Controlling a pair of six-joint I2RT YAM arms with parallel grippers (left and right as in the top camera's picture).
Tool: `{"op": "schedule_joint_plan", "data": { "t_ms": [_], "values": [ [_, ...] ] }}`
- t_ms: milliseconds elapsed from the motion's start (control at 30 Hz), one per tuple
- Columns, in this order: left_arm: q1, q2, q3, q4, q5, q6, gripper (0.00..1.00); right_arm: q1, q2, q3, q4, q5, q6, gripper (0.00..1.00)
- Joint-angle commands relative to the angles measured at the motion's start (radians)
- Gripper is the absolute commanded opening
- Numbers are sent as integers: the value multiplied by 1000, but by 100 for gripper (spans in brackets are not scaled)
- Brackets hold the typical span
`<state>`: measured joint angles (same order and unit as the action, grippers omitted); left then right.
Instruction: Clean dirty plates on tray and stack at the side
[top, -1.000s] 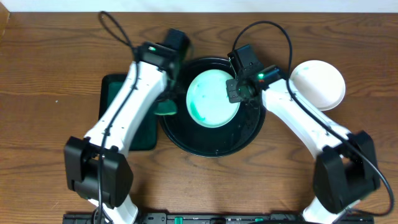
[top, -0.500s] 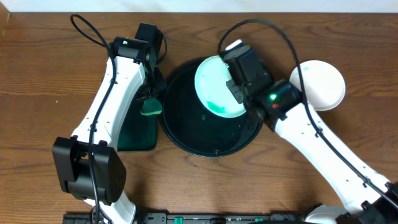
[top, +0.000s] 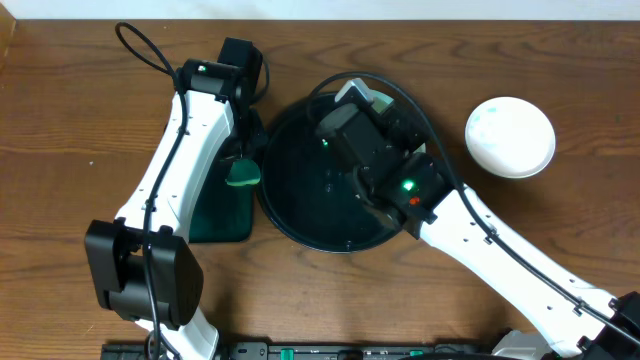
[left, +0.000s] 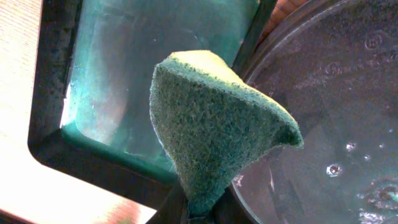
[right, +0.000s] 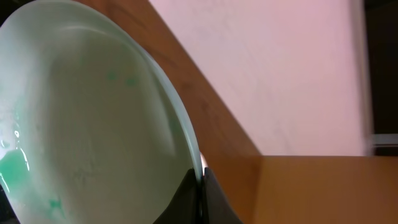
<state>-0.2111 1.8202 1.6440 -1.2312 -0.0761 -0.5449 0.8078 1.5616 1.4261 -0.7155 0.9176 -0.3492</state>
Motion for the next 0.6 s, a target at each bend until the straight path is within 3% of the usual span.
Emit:
{"op": "schedule_joint_plan", "data": {
  "t_ms": [0, 567],
  "values": [
    [3, -4, -4, -8, 5, 14, 7, 27, -19, 26, 7, 129, -53, 1],
    [3, -4, -4, -10, 5, 14, 7, 59, -19, 26, 72, 299, -163, 1]
  ]
}}
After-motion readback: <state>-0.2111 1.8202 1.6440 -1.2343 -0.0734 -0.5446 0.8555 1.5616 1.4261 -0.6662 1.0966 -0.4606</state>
